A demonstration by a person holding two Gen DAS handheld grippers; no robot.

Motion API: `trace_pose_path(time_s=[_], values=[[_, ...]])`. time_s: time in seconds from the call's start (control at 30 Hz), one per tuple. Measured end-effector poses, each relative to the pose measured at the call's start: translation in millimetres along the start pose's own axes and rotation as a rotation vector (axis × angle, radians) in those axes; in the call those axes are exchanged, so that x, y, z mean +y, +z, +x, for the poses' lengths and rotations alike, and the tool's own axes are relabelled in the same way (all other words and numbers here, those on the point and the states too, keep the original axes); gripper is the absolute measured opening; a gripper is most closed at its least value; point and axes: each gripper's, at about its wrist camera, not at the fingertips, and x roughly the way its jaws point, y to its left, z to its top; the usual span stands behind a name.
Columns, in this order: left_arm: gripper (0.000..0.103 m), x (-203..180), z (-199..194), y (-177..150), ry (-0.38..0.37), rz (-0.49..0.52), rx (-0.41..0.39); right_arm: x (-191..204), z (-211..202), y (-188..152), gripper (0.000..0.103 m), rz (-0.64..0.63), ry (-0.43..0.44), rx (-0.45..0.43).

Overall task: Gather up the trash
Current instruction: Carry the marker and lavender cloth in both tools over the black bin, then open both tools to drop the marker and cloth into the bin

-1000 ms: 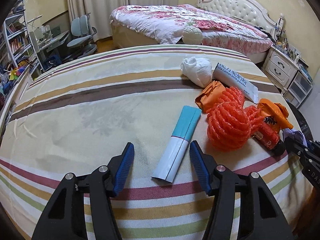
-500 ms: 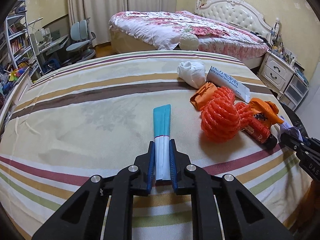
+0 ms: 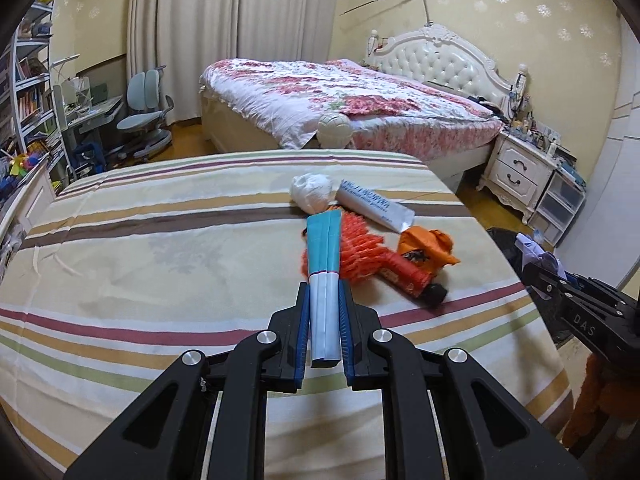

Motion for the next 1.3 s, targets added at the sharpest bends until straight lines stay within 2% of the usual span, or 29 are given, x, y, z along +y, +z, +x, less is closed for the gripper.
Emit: trace_pose_path(time_s=[0.27,0.63,0.9,1.3], values=[[0.015,-72,11,21,-0.098,0.099,-0.055,-50,-10,11,0.021,0.045,-0.120,-0.052],[0.015,-164,57,43,-0.193,0.208,-0.034,-114,4,14,0.021,0.109,-0.223,-0.060],[0.015,-214,89,45,-0.207,0.281,-0.020,-149,16,12,0.021,0.157,-0.252,-0.042],[0.015,-254,126,43,-0.194,0.353,0.031,-179,36,7,0.021,0.214,-0.264,-0.002]])
